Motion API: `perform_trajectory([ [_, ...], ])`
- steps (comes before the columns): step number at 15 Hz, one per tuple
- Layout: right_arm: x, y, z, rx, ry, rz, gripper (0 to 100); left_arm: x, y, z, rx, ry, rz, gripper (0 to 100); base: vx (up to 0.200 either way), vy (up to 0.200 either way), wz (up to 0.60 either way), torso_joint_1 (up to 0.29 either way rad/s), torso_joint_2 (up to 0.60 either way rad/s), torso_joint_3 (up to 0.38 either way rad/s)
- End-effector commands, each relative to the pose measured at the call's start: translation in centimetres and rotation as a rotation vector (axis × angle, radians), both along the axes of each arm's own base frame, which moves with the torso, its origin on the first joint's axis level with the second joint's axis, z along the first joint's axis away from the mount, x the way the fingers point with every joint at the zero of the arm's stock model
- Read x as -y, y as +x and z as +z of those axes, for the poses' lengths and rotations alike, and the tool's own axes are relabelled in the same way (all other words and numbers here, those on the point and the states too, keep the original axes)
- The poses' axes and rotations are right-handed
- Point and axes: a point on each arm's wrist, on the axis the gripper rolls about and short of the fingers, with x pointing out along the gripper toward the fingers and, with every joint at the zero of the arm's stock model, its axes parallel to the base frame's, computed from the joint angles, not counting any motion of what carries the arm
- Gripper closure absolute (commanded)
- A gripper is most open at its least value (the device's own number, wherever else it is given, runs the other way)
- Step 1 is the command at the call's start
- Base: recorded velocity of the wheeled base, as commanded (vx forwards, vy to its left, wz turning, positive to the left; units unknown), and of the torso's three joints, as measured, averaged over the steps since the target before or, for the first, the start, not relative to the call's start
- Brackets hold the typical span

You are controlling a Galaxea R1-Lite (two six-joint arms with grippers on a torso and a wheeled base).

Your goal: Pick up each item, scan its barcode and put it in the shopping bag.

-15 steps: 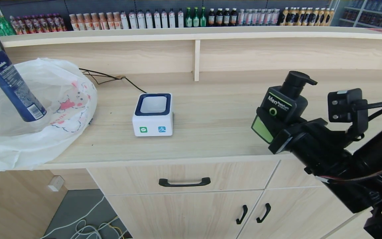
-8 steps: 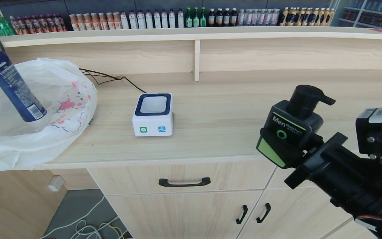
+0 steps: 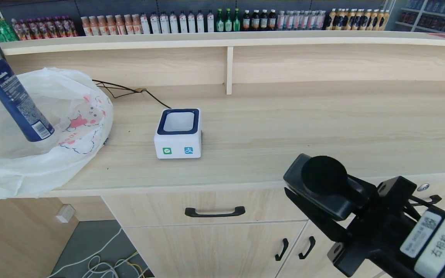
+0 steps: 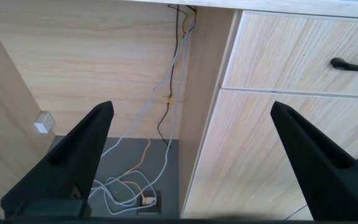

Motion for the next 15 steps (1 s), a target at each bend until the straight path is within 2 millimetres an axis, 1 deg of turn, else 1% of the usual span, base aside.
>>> perform_trajectory([
  [1,-2.0,-1.5,0.2,0.062,-0.053,0.034,100,0.0,0.0,0.0,0.001,-0.001,0.0,0,0.0,0.0,0.0,0.0,0.0,0.0],
  [3,-3.4,-2.5,-0.7,0.119,-0.149,0.077,100,0.0,0.0,0.0,0.001,0.001,0.0,0,0.0,0.0,0.0,0.0,0.0,0.0],
  [5,-4.8,-3.5,-0.9,0.152,-0.183,0.096,100,0.0,0.0,0.0,0.001,0.001,0.0,0,0.0,0.0,0.0,0.0,0.0,0.0],
  [8,-4.7,-3.7,-0.6,0.205,-0.208,0.08,100,0.0,0.0,0.0,0.001,0.001,-0.002,0,0.0,0.0,0.0,0.0,0.0,0.0],
  [9,-4.5,-3.8,-0.9,0.206,-0.227,0.079,100,0.0,0.0,0.0,0.001,0.002,-0.002,0,0.0,0.0,0.0,0.0,0.0,0.0],
  [10,-4.3,-4.0,-1.7,0.199,-0.264,0.083,100,0.0,0.0,0.0,0.001,0.002,-0.002,0,0.0,0.0,0.0,0.0,0.0,0.0],
  [14,-4.4,-3.9,-1.6,0.24,-0.295,0.063,100,0.0,0.0,0.0,0.001,-0.003,0.0,0,0.0,0.0,0.0,0.0,0.0,0.0],
  [15,-4.7,-3.8,-1.7,0.247,-0.308,0.061,100,0.0,0.0,0.0,0.001,-0.004,0.0,0,0.0,0.0,0.0,0.0,0.0,0.0],
])
